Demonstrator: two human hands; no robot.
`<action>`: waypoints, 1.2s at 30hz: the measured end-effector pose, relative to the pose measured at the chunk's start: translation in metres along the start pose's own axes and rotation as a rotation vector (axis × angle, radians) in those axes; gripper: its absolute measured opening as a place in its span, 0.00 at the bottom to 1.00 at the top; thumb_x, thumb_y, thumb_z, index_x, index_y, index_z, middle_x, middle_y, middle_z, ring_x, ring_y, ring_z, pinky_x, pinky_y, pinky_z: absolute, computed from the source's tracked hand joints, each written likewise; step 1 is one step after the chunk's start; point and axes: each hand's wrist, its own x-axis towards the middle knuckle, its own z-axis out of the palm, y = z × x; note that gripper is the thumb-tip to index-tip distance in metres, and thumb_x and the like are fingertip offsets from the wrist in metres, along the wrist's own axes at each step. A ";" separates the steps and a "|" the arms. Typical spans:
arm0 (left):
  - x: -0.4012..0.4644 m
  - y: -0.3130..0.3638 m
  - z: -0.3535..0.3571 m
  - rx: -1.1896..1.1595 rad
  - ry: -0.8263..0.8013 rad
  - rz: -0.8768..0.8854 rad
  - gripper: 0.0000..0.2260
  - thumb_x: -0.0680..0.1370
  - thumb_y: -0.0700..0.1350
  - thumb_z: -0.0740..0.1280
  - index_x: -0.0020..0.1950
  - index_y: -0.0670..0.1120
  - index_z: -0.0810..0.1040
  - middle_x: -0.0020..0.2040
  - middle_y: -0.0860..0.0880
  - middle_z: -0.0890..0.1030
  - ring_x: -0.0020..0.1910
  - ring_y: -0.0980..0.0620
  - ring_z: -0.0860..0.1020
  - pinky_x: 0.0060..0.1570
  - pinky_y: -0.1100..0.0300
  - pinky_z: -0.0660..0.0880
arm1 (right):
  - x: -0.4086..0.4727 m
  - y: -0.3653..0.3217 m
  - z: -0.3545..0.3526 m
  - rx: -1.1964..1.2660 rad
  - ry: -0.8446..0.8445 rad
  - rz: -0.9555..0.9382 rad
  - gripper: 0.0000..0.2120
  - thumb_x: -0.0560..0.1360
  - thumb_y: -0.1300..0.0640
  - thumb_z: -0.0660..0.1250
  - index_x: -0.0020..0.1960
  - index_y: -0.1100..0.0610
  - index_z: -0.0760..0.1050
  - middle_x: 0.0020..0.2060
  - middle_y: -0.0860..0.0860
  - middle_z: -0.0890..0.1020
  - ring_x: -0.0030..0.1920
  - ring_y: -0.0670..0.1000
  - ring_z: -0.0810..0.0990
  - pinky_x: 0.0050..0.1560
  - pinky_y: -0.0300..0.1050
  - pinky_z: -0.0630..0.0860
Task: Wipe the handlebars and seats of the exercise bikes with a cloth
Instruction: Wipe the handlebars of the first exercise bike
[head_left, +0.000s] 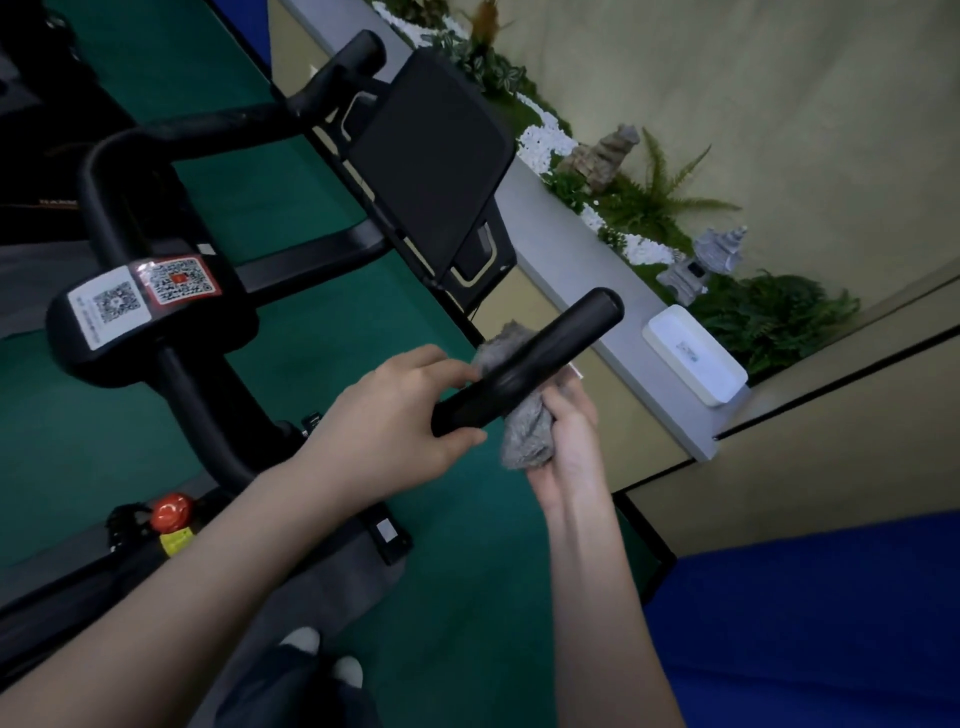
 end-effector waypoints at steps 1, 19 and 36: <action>0.002 0.002 0.001 -0.018 0.005 0.007 0.22 0.71 0.57 0.70 0.64 0.56 0.73 0.55 0.58 0.75 0.53 0.53 0.76 0.53 0.50 0.75 | 0.000 -0.006 0.003 0.007 0.039 -0.063 0.12 0.80 0.67 0.55 0.53 0.58 0.76 0.43 0.52 0.85 0.45 0.49 0.83 0.42 0.41 0.80; 0.029 0.003 0.008 -0.102 -0.025 0.018 0.20 0.71 0.53 0.72 0.62 0.53 0.76 0.53 0.55 0.77 0.52 0.52 0.77 0.52 0.51 0.76 | -0.020 -0.014 0.036 -0.720 0.587 -1.035 0.10 0.74 0.65 0.70 0.55 0.63 0.80 0.50 0.58 0.74 0.52 0.43 0.75 0.56 0.28 0.69; 0.032 0.001 0.006 -0.090 -0.035 0.047 0.20 0.71 0.55 0.71 0.61 0.52 0.75 0.54 0.53 0.78 0.52 0.48 0.77 0.50 0.51 0.76 | -0.018 -0.057 0.027 -1.799 -0.107 -1.254 0.11 0.69 0.71 0.71 0.51 0.66 0.81 0.49 0.58 0.82 0.51 0.55 0.67 0.56 0.38 0.64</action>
